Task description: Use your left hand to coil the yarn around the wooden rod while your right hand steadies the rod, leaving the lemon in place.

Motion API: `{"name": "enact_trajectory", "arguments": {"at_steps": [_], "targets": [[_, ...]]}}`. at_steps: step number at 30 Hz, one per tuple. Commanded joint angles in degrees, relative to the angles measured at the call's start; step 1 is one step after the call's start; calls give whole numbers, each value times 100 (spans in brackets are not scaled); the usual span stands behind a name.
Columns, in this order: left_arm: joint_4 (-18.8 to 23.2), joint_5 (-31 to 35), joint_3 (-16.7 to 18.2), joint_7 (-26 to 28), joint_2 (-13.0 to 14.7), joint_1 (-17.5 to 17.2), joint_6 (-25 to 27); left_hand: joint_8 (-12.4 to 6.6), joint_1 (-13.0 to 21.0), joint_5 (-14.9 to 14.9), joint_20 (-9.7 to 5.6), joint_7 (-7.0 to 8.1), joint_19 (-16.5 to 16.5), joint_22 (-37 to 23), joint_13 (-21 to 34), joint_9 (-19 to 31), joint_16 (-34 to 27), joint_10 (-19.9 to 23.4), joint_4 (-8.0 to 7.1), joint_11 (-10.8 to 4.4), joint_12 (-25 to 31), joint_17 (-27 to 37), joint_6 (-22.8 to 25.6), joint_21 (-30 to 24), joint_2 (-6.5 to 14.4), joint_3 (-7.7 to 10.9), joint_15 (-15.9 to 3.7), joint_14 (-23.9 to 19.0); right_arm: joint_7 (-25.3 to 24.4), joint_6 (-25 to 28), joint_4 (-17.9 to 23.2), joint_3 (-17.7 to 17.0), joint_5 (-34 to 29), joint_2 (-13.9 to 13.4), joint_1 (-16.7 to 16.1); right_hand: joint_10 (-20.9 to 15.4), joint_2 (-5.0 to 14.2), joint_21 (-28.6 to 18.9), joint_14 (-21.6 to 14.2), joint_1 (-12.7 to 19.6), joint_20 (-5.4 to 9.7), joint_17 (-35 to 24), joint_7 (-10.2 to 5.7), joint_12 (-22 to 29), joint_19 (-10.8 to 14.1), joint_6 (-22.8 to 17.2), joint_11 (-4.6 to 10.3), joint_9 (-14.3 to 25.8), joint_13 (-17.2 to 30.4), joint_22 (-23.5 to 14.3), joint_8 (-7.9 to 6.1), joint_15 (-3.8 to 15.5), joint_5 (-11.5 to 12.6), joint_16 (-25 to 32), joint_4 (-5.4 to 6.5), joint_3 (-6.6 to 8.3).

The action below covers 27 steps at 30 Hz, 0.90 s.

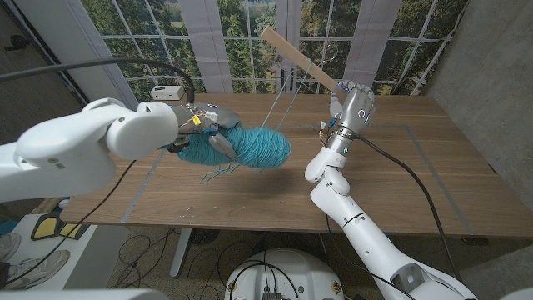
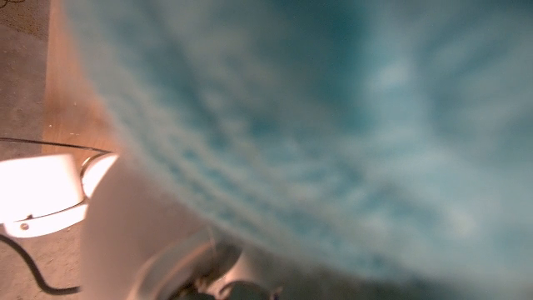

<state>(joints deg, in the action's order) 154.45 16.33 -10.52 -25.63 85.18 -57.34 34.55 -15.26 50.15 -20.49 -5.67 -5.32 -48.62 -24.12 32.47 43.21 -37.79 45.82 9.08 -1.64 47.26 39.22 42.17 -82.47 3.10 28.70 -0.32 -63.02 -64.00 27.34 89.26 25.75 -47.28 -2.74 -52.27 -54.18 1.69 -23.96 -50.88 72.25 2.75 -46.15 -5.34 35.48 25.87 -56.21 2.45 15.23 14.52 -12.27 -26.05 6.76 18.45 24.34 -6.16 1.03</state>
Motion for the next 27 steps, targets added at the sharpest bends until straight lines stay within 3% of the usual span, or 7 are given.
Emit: {"name": "enact_trajectory", "arguments": {"at_steps": [1,4,11,15,17,22,27], "targets": [[-69,-512,26,68,-465,512,-899,5,147,2,-683,555,-9,-465,3559,28,-941,268,-1432,-483,25,1439,566,-47,523,1496,-1123,-1499,0,-325,-570,-448,-1594,498,-188,-837,649,-42,-42,614,547,-24,-60,17,-24,-540,494,260,1163,2,-10,677,39,-22,10,-17],[-163,-838,188,67,-576,572,-1244,10,146,5,-683,544,-12,-466,3558,24,-940,267,-1432,-492,25,1431,566,-54,525,1492,-1121,-1503,0,-286,-659,-441,-1975,530,-190,-844,653,-53,-47,621,548,-36,-63,17,-26,-547,498,262,1164,3,-8,676,41,-36,11,-22],[-345,-1689,1469,43,-981,-112,-2044,12,144,7,-683,549,-12,-461,3572,31,-952,267,-1436,-478,37,1447,566,-67,531,1500,-1118,-1501,0,-124,-761,-392,-2124,517,-154,-850,653,-78,-66,634,547,-66,-69,12,-23,-553,509,260,1167,5,4,684,45,-58,12,-39],[-127,-1318,2316,-40,-1391,-647,-2021,13,158,17,-683,537,-21,-459,3574,28,-950,267,-1411,-471,42,1408,580,-80,537,1486,-1133,-1537,0,-21,-850,-335,-2003,426,-106,-850,659,-89,-73,637,544,-77,-70,4,-24,-557,511,263,1161,7,7,684,47,-73,16,-46],[-12,-1133,2539,-92,-1563,-752,-1961,12,161,15,-683,537,-20,-459,3585,40,-976,269,-1409,-474,51,1446,569,-84,538,1499,-1131,-1542,0,-19,-900,-369,-2024,446,-105,-851,660,-95,-75,633,545,-83,-70,1,-28,-562,512,257,1159,7,13,679,48,-82,22,-52],[89,-1067,2633,-238,-1699,-541,-1665,11,162,13,-682,531,-19,-459,3598,46,-996,266,-1411,-482,63,1487,571,-95,543,1518,-1131,-1528,0,-220,-965,-506,-2215,528,-152,-851,666,-114,-89,633,544,-105,-71,-4,-35,-568,519,260,1166,10,20,679,51,-105,31,-68],[155,-1177,2203,-373,-1176,227,-933,17,159,21,-681,537,-7,-462,3597,45,-982,265,-1413,-483,69,1464,572,-106,546,1511,-1129,-1520,0,-596,-986,-694,-2563,654,-241,-850,662,-129,-93,634,559,-122,-85,-12,-41,-576,523,261,1164,12,26,676,52,-129,37,-84]]}}
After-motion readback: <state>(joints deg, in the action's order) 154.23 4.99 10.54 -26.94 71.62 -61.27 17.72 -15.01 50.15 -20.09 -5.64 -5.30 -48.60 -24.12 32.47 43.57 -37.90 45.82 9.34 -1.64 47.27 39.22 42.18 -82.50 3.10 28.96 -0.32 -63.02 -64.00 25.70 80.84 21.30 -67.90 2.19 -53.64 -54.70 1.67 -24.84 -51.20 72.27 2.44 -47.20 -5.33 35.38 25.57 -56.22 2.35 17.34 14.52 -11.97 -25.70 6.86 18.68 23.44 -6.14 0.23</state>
